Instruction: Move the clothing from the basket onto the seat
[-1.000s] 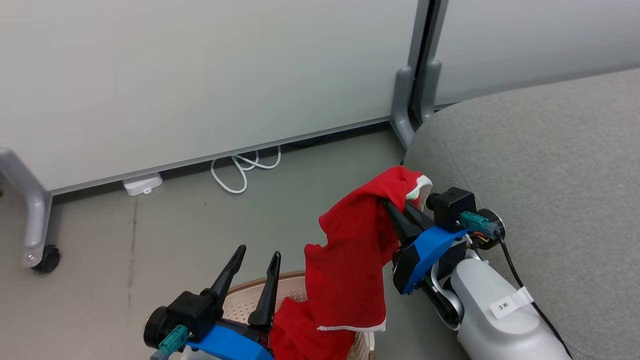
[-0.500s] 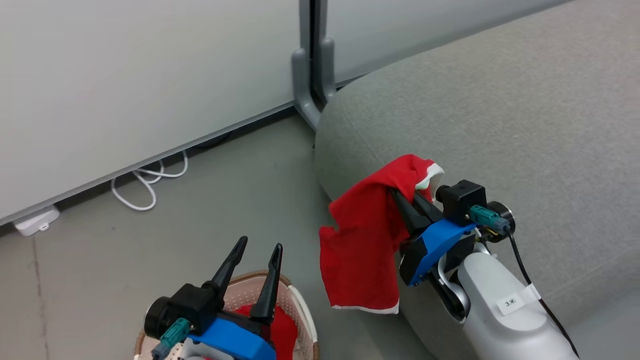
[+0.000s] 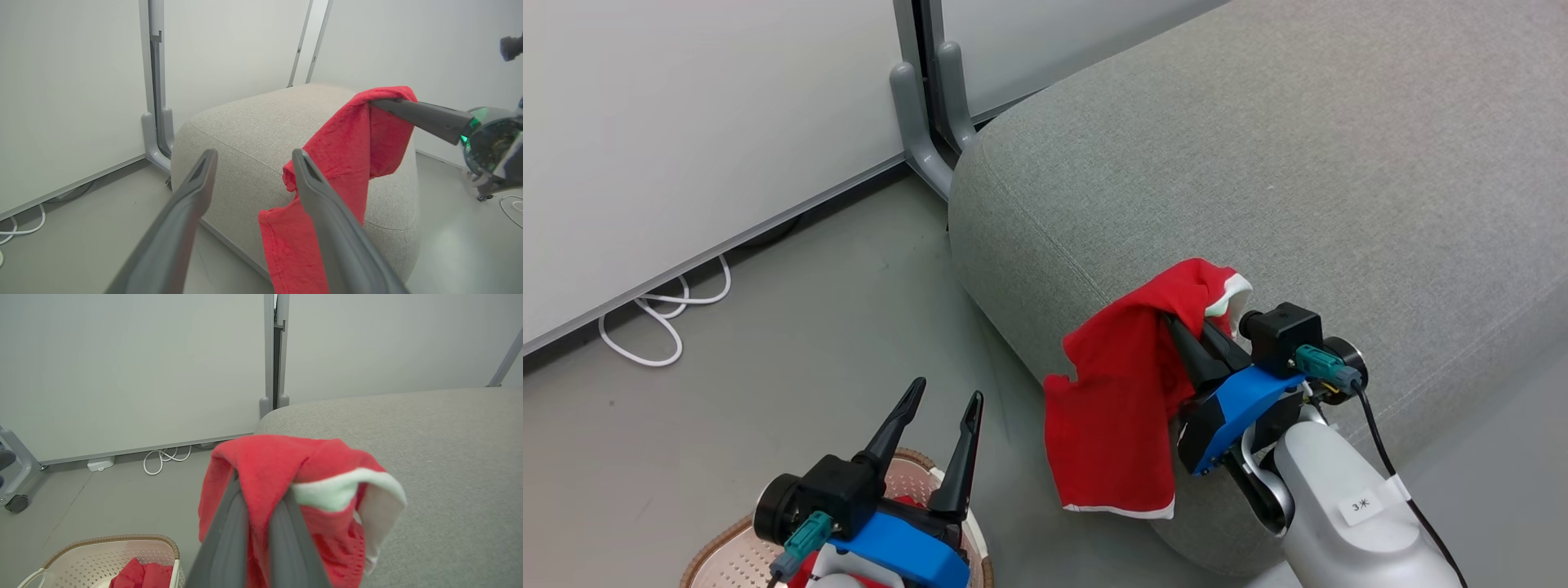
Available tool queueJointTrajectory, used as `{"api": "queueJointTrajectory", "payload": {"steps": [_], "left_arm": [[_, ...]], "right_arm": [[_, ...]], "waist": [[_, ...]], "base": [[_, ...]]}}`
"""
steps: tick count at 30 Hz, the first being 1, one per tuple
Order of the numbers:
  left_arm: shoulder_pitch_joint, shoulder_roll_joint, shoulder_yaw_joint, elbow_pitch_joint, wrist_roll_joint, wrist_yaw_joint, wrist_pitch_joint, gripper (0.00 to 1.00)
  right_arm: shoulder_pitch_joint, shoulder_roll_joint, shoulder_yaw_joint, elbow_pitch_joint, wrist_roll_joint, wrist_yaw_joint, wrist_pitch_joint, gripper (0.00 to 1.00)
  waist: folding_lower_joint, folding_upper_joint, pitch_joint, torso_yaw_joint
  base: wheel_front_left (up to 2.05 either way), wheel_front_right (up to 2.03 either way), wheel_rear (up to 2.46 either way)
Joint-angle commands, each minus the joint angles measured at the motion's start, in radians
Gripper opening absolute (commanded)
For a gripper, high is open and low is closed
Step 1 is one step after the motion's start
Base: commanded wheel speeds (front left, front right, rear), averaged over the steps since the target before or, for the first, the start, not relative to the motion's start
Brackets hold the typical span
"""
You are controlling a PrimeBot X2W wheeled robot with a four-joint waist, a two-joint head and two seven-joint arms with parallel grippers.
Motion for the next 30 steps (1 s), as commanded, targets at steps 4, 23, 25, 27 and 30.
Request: {"api": "queueJointTrajectory", "payload": {"steps": [4, 23, 25, 27, 30], "left_arm": [[-0.017, 0.008, -0.007, 0.003, -0.002, -0.002, -0.003, 1.00], [-0.115, 0.069, -0.025, -0.042, 0.017, -0.002, -0.003, 1.00], [-0.137, 0.079, -0.037, -0.050, 0.020, -0.002, -0.003, 1.00], [-0.161, 0.089, -0.045, -0.061, 0.024, -0.002, -0.003, 1.00], [-0.199, 0.102, -0.065, -0.076, 0.026, -0.002, -0.003, 1.00]], "right_arm": [[0.015, -0.001, -0.013, -0.015, -0.005, 0.000, 0.007, 0.00], [-0.343, -0.051, -0.317, 0.047, -0.197, 0.000, 0.072, 0.00], [-0.401, -0.085, -0.379, 0.055, -0.208, 0.000, 0.079, 0.00], [-0.451, -0.124, -0.439, 0.064, -0.226, 0.000, 0.080, 0.00], [-0.513, -0.182, -0.536, 0.078, -0.242, 0.000, 0.087, 0.00]], "waist": [[0.0000, 0.0000, 0.005, 0.006], [0.0000, 0.0000, 0.205, 0.123], [0.0000, 0.0000, 0.242, 0.142], [0.0000, 0.0000, 0.279, 0.163], [0.0000, 0.0000, 0.336, 0.201]], "base": [[0.00, 0.00, 0.00], [0.00, 0.00, 0.00], [0.00, 0.00, 0.00], [0.00, 0.00, 0.00], [0.00, 0.00, 0.00]]}}
